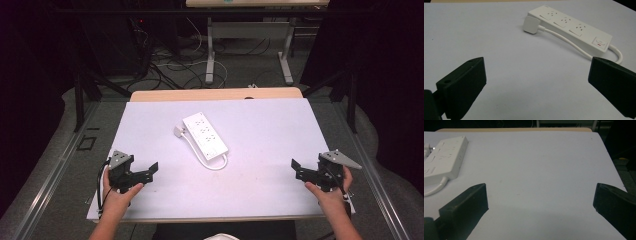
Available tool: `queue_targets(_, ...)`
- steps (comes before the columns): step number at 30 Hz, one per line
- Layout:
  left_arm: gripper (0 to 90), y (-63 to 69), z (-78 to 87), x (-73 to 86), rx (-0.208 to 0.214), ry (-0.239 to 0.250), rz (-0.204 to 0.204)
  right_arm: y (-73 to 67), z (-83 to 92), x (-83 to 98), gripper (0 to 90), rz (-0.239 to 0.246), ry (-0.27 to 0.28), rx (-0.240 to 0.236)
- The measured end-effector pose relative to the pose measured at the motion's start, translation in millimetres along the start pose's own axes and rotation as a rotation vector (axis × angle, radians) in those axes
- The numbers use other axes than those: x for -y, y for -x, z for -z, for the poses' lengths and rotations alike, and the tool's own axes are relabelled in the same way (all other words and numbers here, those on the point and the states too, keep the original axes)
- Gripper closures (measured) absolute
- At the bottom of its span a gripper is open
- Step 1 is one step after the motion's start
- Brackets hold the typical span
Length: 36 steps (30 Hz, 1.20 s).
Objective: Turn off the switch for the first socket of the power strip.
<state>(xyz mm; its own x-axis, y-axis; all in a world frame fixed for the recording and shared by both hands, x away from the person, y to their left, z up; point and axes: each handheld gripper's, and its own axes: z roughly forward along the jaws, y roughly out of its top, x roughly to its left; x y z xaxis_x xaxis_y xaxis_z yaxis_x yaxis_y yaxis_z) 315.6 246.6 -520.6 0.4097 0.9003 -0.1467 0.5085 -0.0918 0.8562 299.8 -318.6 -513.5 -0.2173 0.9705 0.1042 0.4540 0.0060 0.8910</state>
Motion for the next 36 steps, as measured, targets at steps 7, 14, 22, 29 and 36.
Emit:
queue_targets(7, 1.7, 8.4, 0.8, -1.1, 0.022, 0.002, -0.012, -6.9, -4.0, 2.1, 0.0, 0.022, -0.01, -0.008)
queue_targets(14, 6.0, 17.2, 2.7, -0.6, 0.016, 0.008, -0.033, -12.0, -8.5, 4.7, 0.0, 0.02, -0.037, -0.033)
queue_targets(22, 12.1, 25.4, 3.9, 0.2, 0.027, -0.002, -0.063, -13.1, -12.0, 4.9, 0.0, 0.034, -0.038, -0.037)
queue_targets(29, 22.2, 35.5, 4.7, 0.2, 0.026, 0.005, -0.083, -13.3, -14.1, 5.9, 0.0, 0.032, -0.039, -0.036)
queue_targets(36, 32.2, 42.3, 4.9, 0.2, 0.026, 0.004, -0.117, -14.3, -15.3, 6.7, 0.0, 0.027, -0.054, -0.039)
